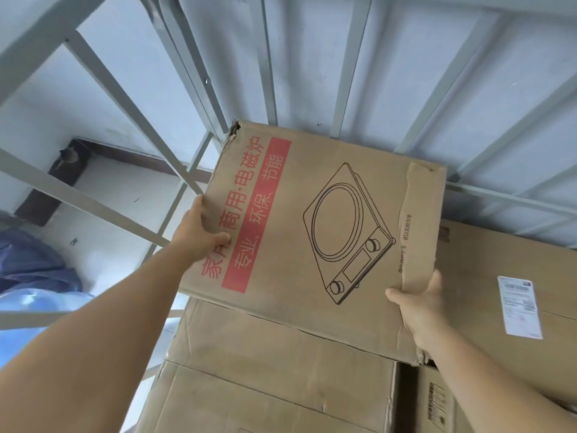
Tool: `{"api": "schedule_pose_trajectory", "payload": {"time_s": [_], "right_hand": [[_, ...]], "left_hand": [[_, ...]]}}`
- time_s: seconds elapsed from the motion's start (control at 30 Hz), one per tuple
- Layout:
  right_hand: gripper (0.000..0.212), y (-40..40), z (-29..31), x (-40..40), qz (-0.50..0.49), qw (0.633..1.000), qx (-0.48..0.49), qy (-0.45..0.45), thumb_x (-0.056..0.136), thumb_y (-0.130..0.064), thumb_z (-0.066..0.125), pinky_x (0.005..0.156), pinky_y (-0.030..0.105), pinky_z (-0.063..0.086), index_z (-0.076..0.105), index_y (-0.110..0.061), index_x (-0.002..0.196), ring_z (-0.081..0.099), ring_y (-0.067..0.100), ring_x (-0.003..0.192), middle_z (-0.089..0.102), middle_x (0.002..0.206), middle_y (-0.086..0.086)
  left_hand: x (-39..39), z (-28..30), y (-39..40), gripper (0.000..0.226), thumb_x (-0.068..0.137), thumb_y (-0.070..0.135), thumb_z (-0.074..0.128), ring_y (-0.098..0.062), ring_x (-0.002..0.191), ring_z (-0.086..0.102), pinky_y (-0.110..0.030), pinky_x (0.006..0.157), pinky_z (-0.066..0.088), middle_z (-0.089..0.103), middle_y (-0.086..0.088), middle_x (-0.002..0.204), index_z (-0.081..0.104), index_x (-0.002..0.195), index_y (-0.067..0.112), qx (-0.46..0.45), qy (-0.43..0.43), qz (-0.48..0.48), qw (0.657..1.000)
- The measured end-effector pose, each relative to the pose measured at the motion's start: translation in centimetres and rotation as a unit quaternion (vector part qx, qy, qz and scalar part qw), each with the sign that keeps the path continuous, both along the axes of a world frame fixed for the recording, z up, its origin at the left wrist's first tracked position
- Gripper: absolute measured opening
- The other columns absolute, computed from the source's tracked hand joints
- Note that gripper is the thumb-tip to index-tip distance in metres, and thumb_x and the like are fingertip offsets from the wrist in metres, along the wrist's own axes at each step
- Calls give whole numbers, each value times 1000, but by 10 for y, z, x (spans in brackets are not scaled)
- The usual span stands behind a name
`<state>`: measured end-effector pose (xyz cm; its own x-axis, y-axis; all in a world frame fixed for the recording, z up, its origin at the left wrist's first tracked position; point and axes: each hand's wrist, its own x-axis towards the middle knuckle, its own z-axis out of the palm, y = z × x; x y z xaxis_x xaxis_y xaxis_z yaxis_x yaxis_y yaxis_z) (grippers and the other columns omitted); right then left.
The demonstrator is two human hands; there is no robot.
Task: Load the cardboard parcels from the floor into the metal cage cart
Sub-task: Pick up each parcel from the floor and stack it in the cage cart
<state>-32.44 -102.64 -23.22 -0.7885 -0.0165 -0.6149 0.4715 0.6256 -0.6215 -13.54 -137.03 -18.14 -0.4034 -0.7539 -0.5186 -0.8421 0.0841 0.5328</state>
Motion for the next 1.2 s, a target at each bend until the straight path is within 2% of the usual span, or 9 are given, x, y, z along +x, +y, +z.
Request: {"api": "schedule_pose_trajectory", "payload": {"time_s": [0.2, 0.3, 0.43, 0.77, 0.87, 0.97, 1.03, 1.1, 1.2], "right_hand": [[94, 0, -14, -1, 13, 1000, 26, 7, 71, -7, 82, 100, 47, 46, 26, -26, 145, 54, 28, 118, 53, 130, 4], [99, -1, -21, 0, 25, 999, 23, 3, 73, -8, 81, 103, 45, 44, 19, -24, 149, 52, 27, 122, 50, 134, 4], [106, -5, -28, 4, 33, 999, 18, -9, 78, -9, 79, 105, 39, 37, 8, -28, 155, 45, 26, 130, 42, 145, 3], [102, -16, -36, 9, 25, 998, 51, 40, 76, -13, 80, 104, 40, 40, 16, -29, 153, 46, 26, 129, 42, 143, 4], [103, -19, -20, 11, 45, 996, 77, 29, 79, -17, 79, 107, 43, 38, 10, -26, 156, 42, 29, 134, 36, 149, 7], [107, -26, 5, 16, 109, 984, 139, 16, 83, -28, 76, 112, 46, 31, -1, -20, 157, 30, 31, 143, 14, 162, 5], [106, -30, 21, 23, 174, 970, 171, 20, 84, -39, 73, 114, 48, 29, -2, -19, 157, 23, 30, 146, 4, 164, 1], [103, -31, 38, 32, 258, 946, 193, 41, 84, -46, 70, 115, 48, 28, 2, -19, 157, 21, 28, 147, 5, 164, 0], [99, -29, 71, 48, 360, 906, 210, 76, 84, -52, 66, 114, 46, 25, 8, -19, 157, 19, 23, 148, 11, 163, -1]], "left_hand": [[7, -29, 3, 92, 83, 17, 73, -25, 90, 64, -37, 60, 56, 46, -4, 132, 12, 150, 34, 3, -20, -8, 1000], [4, -36, -5, 92, 83, 16, 73, -27, 97, 62, -44, 69, 57, 45, -6, 135, 13, 150, 33, -2, -4, -7, 1000], [2, -39, -14, 92, 84, 16, 72, -29, 98, 62, -43, 70, 56, 40, -6, 142, 13, 151, 34, -4, -12, -17, 1000], [8, -61, -12, 88, 85, 21, 72, -30, 113, 56, -38, 68, 51, 37, -4, 146, 16, 151, 34, -52, -32, -23, 998], [5, -54, -6, 78, 85, 22, 71, -31, 115, 55, -39, 74, 53, 36, -5, 145, 25, 148, 27, -82, -52, -54, 994], [12, -44, 11, 66, 82, 29, 70, -32, 119, 50, -45, 86, 53, 35, -5, 142, 36, 138, 28, -117, -79, -102, 985], [18, -37, 29, 71, 80, 36, 69, -31, 120, 48, -49, 95, 48, 40, -2, 137, 33, 141, 29, -132, -96, -139, 977], [25, -28, 52, 80, 82, 39, 68, -28, 128, 42, -47, 104, 41, 39, -1, 142, 25, 148, 29, -134, -116, -189, 966], [36, -3, 88, 88, 87, 44, 64, -25, 147, 17, -42, 118, 20, 15, -5, 160, 11, 154, 24, -135, -143, -261, 945]]}}
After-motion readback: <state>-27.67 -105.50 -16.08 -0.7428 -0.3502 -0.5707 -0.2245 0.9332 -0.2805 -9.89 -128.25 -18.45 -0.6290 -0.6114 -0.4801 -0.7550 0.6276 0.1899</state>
